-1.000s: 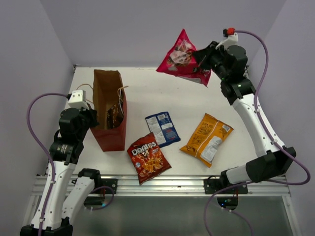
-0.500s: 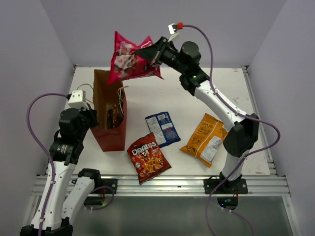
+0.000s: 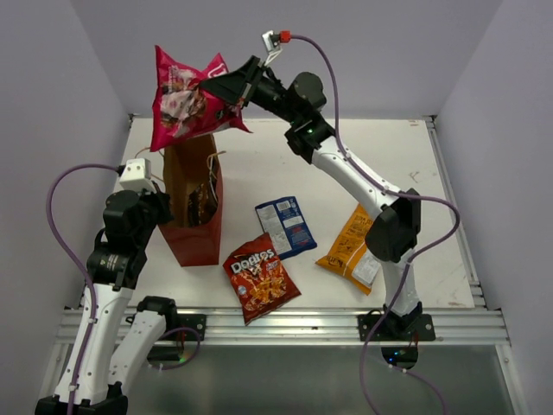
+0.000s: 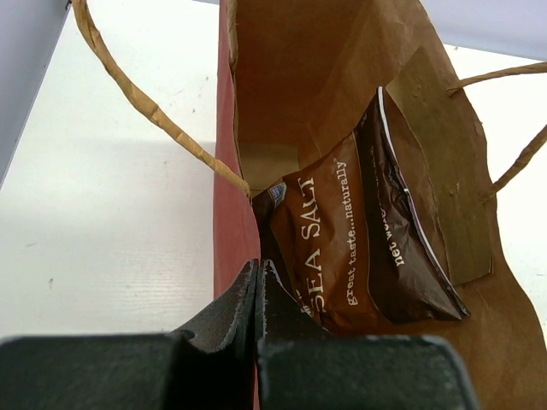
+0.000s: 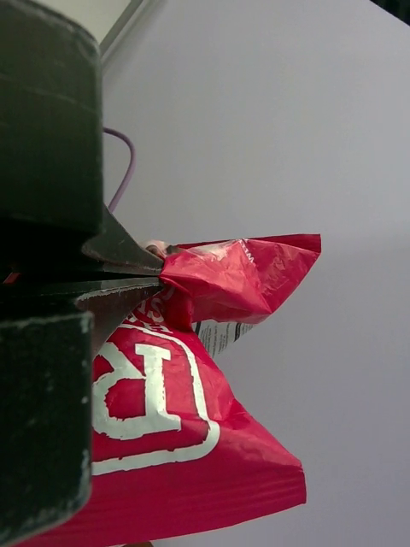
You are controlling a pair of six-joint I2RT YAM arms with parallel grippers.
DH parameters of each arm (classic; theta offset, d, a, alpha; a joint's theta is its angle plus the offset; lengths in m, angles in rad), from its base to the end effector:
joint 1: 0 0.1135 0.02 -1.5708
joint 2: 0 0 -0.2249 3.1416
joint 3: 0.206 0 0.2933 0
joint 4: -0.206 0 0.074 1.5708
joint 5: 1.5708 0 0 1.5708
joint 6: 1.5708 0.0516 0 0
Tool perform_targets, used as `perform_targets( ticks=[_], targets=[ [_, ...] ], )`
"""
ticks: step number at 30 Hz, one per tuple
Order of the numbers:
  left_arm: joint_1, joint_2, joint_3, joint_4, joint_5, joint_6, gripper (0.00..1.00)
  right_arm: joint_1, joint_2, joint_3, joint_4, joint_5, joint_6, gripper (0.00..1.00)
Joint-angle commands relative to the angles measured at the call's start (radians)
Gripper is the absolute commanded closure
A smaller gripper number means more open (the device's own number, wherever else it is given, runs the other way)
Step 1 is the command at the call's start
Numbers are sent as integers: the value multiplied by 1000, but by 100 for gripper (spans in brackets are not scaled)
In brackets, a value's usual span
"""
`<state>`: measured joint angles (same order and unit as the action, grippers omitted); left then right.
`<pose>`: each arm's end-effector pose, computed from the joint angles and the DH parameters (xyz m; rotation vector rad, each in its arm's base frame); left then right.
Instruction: Place the snacks into the paper bag
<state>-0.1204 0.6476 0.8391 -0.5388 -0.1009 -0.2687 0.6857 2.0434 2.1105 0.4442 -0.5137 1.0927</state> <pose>0.2279 -0.0223 0.3201 -0.2099 1.9082 -0.1651 0.3775 0.3416 0.4511 -0.2897 1.3071 1.8221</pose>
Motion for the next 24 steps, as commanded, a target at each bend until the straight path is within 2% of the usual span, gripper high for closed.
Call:
perform_targets(
  ticks=[1, 14, 24],
  targets=[
    [-4, -3, -6, 20, -11, 17, 100, 17, 69, 0, 169, -28, 127, 100],
    [-4, 1, -5, 19, -16, 17, 100, 63, 225, 149, 217, -22, 151, 100],
    [-4, 1, -3, 19, -14, 16, 100, 100, 288, 278, 146, 0, 151, 100]
  ],
)
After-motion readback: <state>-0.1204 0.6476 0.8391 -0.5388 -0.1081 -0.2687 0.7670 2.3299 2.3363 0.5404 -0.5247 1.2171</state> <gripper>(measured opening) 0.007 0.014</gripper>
